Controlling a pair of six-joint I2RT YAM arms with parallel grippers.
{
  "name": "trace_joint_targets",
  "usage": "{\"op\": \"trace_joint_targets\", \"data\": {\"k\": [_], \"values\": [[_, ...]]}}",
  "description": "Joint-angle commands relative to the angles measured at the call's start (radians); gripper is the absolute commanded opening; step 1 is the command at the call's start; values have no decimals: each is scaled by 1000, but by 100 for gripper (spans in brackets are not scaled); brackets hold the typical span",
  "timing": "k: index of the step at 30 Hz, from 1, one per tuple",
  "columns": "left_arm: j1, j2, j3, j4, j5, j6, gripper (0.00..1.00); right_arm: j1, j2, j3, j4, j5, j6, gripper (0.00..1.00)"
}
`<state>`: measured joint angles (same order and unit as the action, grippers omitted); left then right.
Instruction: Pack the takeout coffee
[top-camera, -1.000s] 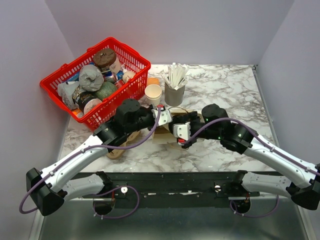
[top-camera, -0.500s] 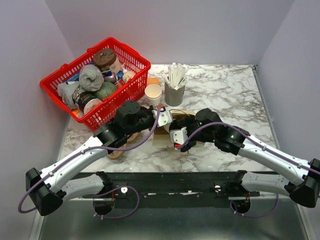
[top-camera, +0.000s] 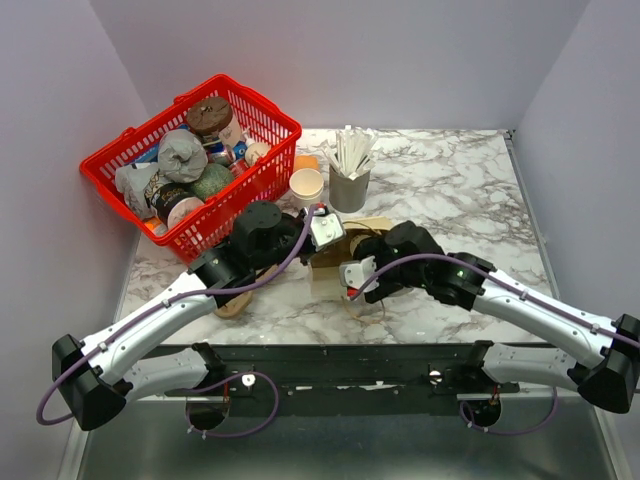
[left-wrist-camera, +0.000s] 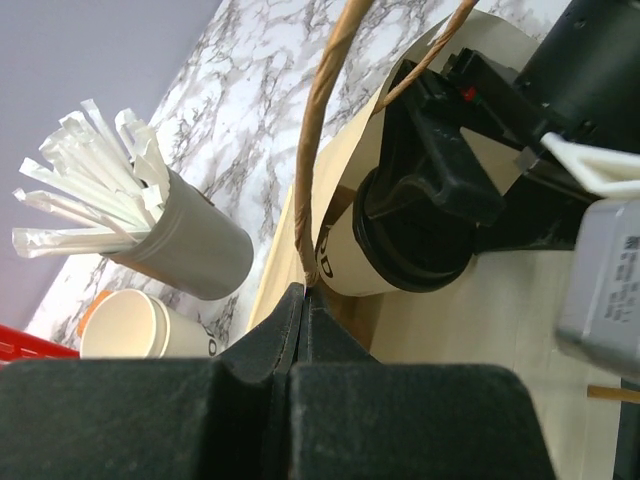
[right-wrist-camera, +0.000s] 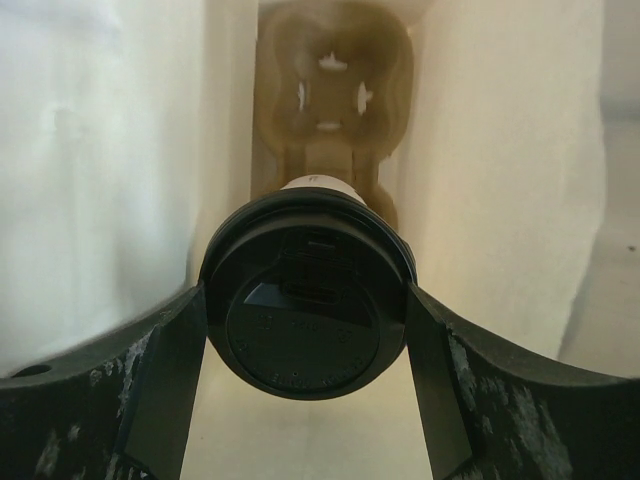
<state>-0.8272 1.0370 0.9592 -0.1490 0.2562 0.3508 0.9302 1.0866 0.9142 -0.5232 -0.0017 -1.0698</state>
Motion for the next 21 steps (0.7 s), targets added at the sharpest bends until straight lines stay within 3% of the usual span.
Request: {"op": "trace_joint_targets", "data": {"k": [1,2,6,13,21], "values": [[-9,12,13,69,49,-52,7,7,30,48,-51,100,28,0],[-9,15,13,71,52,-52,14,7,41,49,-51,107,30,1],[-9,32,21,65,54,-50,26,7,61,58,-55,147,34,1],[-9,43,30,66,55,-61,28,6,96,61,-34,187,39,0],[-7,60,39,85,-4,-104,56,2,122,41,31,172,48,1]]}}
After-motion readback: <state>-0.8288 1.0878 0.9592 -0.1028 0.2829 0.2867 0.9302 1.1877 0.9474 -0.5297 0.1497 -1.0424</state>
